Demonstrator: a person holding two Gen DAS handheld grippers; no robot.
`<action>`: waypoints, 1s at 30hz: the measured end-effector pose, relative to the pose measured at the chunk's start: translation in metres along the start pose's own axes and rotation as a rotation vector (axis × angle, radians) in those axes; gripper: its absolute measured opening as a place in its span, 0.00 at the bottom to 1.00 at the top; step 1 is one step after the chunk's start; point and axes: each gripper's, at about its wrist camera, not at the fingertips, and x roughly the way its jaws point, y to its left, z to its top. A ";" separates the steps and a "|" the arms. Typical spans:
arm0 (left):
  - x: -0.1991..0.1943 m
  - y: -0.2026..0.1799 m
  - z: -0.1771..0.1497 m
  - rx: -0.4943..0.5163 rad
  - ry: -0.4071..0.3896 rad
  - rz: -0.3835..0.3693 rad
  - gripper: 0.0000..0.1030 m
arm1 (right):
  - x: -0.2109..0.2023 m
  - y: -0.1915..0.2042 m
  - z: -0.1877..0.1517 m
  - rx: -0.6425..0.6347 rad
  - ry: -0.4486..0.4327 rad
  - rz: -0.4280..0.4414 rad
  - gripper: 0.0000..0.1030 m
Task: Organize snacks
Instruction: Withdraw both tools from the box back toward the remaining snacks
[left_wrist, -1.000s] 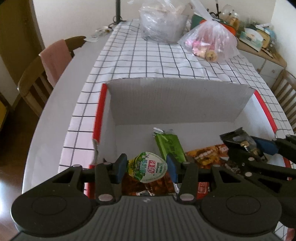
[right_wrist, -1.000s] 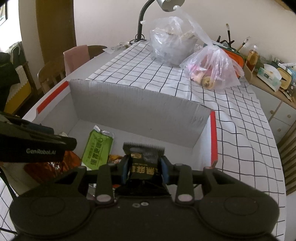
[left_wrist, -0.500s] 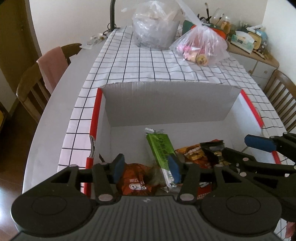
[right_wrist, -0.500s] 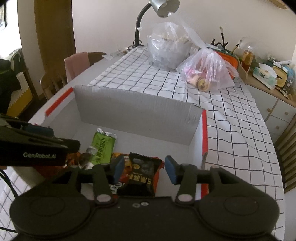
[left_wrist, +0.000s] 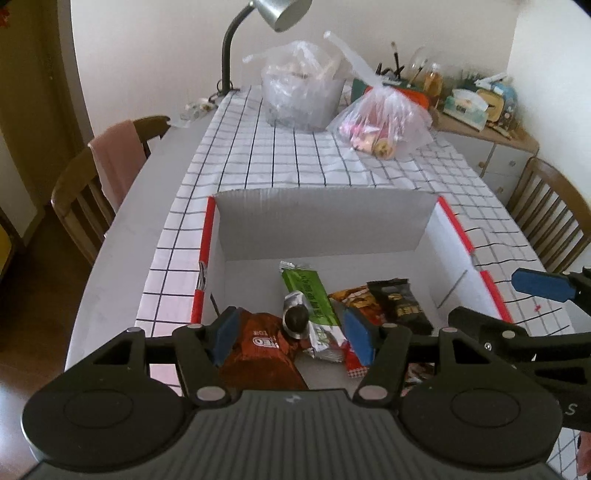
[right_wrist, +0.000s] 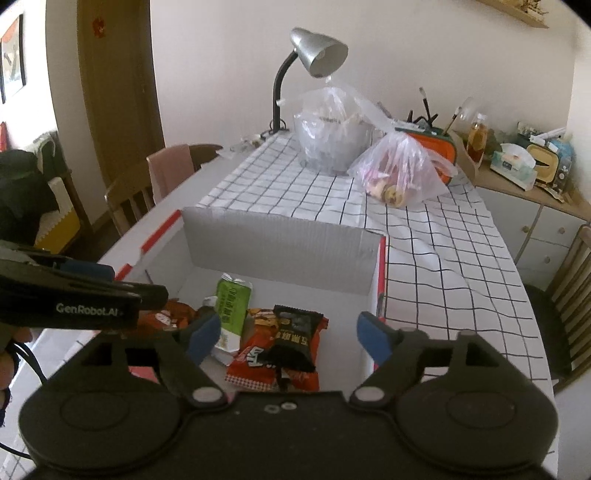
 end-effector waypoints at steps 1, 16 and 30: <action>-0.007 -0.001 -0.002 0.001 -0.010 -0.004 0.62 | -0.004 0.000 -0.001 0.001 -0.003 0.005 0.81; -0.081 -0.015 -0.052 0.029 -0.092 -0.064 0.71 | -0.072 0.010 -0.053 0.020 -0.047 0.061 1.00; -0.100 -0.002 -0.113 -0.016 -0.072 -0.066 0.77 | -0.087 0.007 -0.120 0.068 0.018 0.107 1.00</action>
